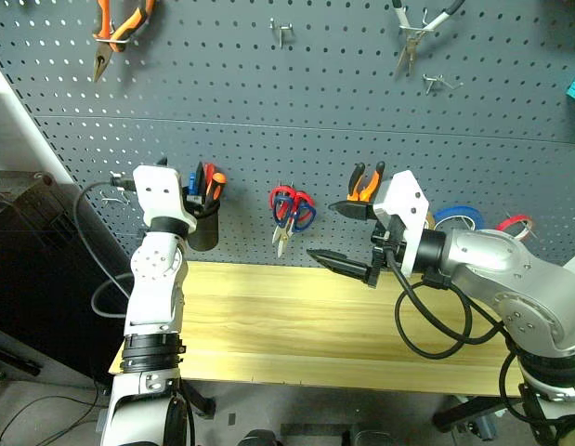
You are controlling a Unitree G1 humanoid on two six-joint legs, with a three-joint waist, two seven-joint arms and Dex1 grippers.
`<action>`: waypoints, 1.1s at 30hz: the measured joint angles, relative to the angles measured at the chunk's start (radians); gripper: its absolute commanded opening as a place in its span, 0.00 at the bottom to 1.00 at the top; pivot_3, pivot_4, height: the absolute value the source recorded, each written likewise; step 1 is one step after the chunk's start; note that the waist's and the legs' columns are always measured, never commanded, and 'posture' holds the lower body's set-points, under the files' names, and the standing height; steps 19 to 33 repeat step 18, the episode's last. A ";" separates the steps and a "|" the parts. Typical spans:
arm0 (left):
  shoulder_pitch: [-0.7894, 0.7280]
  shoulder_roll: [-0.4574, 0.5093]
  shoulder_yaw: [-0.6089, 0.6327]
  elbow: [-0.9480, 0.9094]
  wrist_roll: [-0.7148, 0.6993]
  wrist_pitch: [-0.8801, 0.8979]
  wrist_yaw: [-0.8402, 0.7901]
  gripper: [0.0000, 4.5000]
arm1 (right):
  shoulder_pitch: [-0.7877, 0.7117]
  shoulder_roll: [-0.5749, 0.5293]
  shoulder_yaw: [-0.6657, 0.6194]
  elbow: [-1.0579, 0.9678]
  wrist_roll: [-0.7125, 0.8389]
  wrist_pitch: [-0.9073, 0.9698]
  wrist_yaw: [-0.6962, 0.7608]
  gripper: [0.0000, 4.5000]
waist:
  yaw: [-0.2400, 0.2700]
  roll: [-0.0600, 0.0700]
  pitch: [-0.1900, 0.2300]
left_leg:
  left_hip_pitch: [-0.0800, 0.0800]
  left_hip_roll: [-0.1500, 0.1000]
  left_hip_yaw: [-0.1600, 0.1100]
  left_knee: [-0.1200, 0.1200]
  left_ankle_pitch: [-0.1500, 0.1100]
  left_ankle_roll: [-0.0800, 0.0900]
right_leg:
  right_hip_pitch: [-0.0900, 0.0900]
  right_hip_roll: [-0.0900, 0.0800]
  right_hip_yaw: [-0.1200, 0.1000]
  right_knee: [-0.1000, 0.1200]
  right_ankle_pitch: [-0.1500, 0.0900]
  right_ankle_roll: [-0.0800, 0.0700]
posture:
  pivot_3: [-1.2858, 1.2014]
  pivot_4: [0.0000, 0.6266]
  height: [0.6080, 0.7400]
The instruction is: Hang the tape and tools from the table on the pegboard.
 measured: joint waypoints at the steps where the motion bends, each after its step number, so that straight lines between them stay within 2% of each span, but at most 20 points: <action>1: -0.002 0.001 -0.015 -0.042 -0.012 0.043 -0.019 0.68 | 0.025 -0.001 -0.016 -0.009 0.003 -0.004 0.002 1.00 | 0.002 0.001 -0.001 | 0.000 0.000 0.000 0.000 0.000 0.000 | 0.001 0.000 0.000 0.000 0.000 0.000 | 0.53 0.03 1.00; 6: 0.077 -0.025 -0.112 -0.195 -0.053 0.301 -0.075 0.68 | 0.176 0.002 -0.074 -0.051 0.000 -0.047 -0.012 1.00 | 0.010 0.005 -0.003 | 0.012 0.000 0.001 -0.002 -0.003 0.005 | 0.011 0.002 0.001 -0.001 0.000 0.000 | 0.54 0.03 1.00; 8: 0.146 -0.027 -0.141 -0.244 -0.078 0.342 -0.114 0.68 | 0.244 0.016 -0.098 -0.064 -0.020 -0.087 -0.032 1.00 | 0.009 0.005 -0.004 | 0.015 0.001 0.002 -0.003 -0.003 0.006 | 0.013 0.004 0.002 0.000 0.000 0.000 | 0.54 0.03 1.00; 13: 0.308 0.002 -0.190 -0.254 -0.086 0.342 -0.200 0.68 | 0.439 0.089 -0.115 0.024 -0.151 -0.229 -0.098 1.00 | 0.015 0.009 -0.006 | 0.017 0.001 0.003 -0.002 -0.003 0.005 | 0.014 0.006 0.004 0.000 0.000 0.000 | 0.53 0.02 1.00; 18: 0.392 0.019 -0.192 -0.096 -0.065 0.258 -0.249 0.68 | 0.586 0.196 -0.130 0.232 -0.324 -0.443 -0.178 1.00 | 0.021 0.014 -0.003 | 0.033 0.000 0.005 -0.006 -0.004 0.006 | 0.033 0.009 0.003 -0.005 -0.002 0.000 | 0.53 0.02 1.00; 33: 0.392 0.019 -0.192 -0.096 -0.065 0.258 -0.249 0.68 | 0.586 0.196 -0.130 0.232 -0.324 -0.443 -0.178 1.00 | 0.021 0.014 -0.003 | 0.033 0.000 0.005 -0.006 -0.004 0.006 | 0.033 0.009 0.003 -0.005 -0.002 0.000 | 0.53 0.02 1.00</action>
